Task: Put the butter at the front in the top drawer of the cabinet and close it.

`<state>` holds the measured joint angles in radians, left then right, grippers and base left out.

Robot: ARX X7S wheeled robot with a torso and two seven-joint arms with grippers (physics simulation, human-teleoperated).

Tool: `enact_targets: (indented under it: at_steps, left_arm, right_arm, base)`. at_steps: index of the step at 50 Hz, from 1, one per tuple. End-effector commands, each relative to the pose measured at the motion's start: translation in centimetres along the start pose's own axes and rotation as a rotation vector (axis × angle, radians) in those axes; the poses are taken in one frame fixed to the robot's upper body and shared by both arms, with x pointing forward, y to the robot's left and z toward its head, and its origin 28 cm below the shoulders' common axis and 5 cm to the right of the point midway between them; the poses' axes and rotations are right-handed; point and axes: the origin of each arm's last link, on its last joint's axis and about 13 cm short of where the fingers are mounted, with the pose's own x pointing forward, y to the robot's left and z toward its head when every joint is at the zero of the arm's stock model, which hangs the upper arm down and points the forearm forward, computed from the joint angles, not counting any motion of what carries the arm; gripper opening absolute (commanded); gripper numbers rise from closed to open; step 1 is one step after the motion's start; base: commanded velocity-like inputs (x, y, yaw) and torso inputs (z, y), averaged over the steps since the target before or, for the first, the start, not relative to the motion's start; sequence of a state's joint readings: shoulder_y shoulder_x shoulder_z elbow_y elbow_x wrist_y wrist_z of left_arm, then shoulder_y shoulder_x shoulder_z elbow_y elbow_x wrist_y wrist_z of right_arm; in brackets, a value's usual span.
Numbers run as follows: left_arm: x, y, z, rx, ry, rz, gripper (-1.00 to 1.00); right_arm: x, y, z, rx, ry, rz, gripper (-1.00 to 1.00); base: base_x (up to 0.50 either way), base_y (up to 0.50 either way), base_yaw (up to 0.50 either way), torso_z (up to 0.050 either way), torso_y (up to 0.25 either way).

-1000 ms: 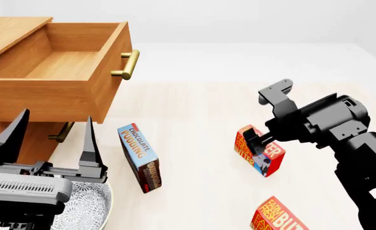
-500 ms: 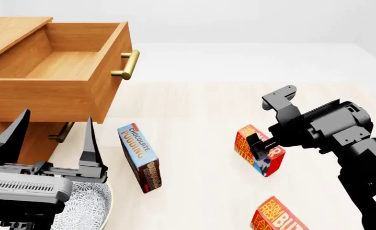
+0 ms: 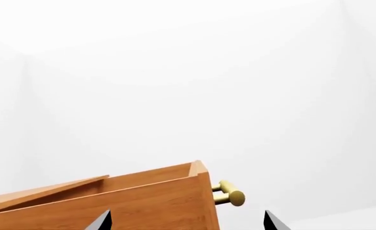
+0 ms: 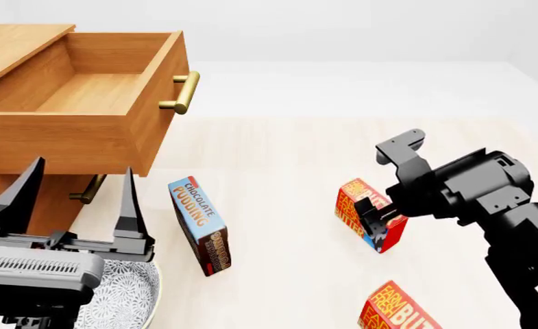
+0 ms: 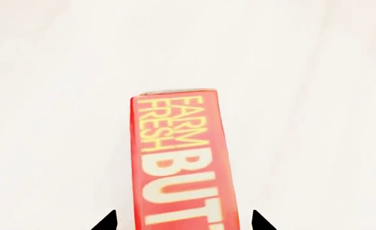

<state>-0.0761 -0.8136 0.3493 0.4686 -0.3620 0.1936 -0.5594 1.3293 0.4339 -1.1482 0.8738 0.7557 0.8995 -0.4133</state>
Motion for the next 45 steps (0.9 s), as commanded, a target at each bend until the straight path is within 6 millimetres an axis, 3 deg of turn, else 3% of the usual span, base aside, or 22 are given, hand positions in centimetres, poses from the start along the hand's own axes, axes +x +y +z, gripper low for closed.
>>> enact_targets:
  at_steps: [1, 45]
  left_arm:
    - [0.0, 0.0, -0.1, -0.002, 0.004, -0.001, 1.0]
    - [-0.2, -0.1, -1.4, -0.01, 0.015, -0.011, 1.0]
  right_arm:
    - [0.1, -0.1, -0.4, 0.008, 0.008, 0.001, 1.0]
    - [0.6, -0.2, -2.1, 0.039, 0.039, 0.003, 1.0]
  base:
    - [0.0, 0.0, 0.0, 0.0, 0.0]
    - [0.0, 0.0, 0.0, 0.0, 0.0]
